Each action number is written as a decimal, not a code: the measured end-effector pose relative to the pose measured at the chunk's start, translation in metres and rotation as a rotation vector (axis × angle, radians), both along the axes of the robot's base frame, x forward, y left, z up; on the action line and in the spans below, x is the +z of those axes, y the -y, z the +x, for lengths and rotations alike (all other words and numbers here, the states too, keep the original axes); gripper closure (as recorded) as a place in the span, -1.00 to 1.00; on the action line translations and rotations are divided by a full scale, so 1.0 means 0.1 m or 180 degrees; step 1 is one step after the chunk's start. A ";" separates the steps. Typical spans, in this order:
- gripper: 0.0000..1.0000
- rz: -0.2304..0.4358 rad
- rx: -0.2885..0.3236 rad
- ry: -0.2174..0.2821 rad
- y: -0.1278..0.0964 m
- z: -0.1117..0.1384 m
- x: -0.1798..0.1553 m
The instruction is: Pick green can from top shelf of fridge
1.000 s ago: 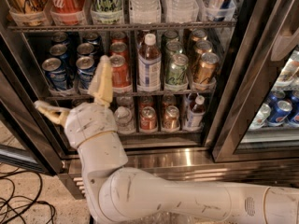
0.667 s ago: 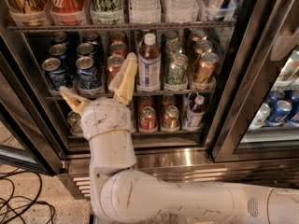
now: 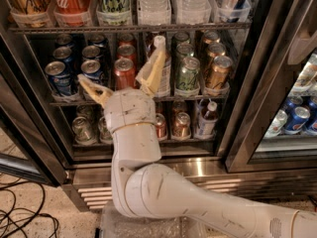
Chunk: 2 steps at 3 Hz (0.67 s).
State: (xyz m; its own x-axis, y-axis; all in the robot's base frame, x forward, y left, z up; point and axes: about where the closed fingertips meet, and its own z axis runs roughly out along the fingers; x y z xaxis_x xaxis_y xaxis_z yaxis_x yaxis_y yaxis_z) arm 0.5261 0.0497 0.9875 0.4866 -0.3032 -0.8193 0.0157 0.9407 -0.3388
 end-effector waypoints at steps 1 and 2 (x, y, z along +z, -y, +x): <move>-0.88 0.0268 0.0958 -0.0140 -0.59 -0.07 -0.02; -0.68 0.0469 0.1678 -0.0071 -1.16 -0.33 0.10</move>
Offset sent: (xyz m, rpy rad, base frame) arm -0.0715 0.1738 0.0362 0.2196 -0.0701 0.7587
